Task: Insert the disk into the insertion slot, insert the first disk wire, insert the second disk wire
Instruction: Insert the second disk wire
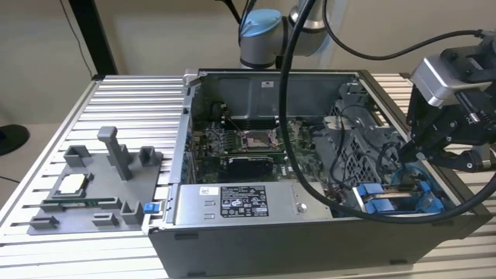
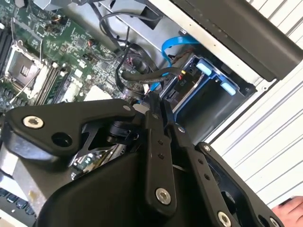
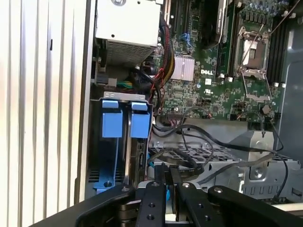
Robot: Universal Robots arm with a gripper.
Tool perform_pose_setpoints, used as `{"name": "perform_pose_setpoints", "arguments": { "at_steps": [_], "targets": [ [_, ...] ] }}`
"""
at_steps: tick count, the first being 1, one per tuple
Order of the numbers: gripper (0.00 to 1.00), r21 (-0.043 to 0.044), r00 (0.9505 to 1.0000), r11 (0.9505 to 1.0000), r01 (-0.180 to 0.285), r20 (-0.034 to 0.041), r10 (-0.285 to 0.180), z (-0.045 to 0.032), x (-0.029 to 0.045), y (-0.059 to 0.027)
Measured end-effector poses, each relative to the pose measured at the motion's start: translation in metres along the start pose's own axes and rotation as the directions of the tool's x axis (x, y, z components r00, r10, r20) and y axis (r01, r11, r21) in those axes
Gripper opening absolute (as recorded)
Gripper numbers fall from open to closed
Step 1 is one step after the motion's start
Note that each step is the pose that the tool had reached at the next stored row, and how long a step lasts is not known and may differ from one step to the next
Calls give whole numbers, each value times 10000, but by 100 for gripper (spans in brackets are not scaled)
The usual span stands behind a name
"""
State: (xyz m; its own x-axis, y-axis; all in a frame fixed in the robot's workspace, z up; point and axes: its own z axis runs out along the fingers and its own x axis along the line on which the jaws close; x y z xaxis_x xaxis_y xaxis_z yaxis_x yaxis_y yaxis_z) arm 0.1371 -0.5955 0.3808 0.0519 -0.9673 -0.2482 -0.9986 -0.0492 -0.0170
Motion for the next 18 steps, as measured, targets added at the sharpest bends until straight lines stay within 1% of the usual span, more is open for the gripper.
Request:
{"name": "perform_pose_setpoints", "arguments": {
  "at_steps": [2,3,6,8,9,10,14,16,17,18],
  "targets": [
    [0,6,10000,10000,2,0,-2,1,0,0],
    [0,37,10000,10000,8,-1,-8,4,0,2],
    [0,208,10000,9998,52,-11,-52,18,4,9],
    [0,387,10000,9992,96,-22,-96,29,6,16],
    [0,461,9999,9989,110,-27,-109,36,7,27],
    [0,495,9999,9987,107,-28,-106,44,8,49],
    [0,512,10000,9986,93,-34,-91,53,2,214],
    [0,539,10000,9985,94,-35,-92,53,-2,284],
    [0,577,9999,9983,101,-38,-99,53,-3,303],
    [0,654,9999,9978,117,-41,-115,58,-2,313]
  ]
}}
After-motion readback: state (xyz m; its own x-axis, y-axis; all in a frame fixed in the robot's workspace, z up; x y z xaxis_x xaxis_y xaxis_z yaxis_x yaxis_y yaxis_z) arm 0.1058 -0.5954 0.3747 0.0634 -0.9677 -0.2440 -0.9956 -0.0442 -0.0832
